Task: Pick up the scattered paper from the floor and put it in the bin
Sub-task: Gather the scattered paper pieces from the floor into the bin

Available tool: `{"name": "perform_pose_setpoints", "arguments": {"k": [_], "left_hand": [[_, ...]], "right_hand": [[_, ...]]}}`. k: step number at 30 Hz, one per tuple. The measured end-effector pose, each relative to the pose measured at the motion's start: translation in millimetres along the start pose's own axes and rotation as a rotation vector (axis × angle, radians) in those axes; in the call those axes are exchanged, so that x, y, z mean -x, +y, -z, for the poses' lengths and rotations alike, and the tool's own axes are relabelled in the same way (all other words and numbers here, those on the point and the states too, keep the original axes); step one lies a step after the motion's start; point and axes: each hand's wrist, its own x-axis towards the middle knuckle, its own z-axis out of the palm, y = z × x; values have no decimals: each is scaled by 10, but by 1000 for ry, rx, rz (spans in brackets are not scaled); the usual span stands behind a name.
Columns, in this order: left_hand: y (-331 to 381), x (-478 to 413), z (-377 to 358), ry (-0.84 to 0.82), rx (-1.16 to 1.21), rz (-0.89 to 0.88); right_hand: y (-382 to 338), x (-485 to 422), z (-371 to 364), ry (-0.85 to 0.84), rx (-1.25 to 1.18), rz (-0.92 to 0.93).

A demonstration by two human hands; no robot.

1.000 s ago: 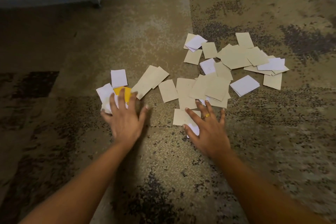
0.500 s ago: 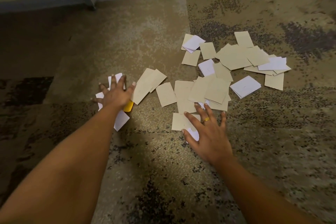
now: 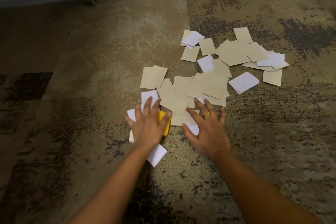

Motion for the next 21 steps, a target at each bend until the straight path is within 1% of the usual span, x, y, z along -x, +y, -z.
{"name": "perform_pose_setpoints", "arguments": {"k": [2,6,9,11,14,15,16,18,21], "left_hand": [[95,137,-112,21,3,-17],[138,182,-214,116,-28,-11],[167,197,-226,144,-31,-3],[168,201,-221,156,-28,-4],[160,190,-231,164,-30,-4],[163,188,-233,165,-28,-4],[166,190,-231,166,-27,-1],[169,195,-228,170,-36,1],[169,197,-229,163,-44,0]], "right_hand": [[9,0,-16,57,-24,-21],[25,-1,-33,151,-50,-27],[26,8,-6,200,-83,-45],[38,-32,48,272,-81,-50],[67,-324,192,319,-73,-24],[59,-472,262,290,-77,-26],[41,-630,326,217,-76,-35],[3,-919,394,-4,-47,-50],[6,-1114,329,-262,2,-59]]}}
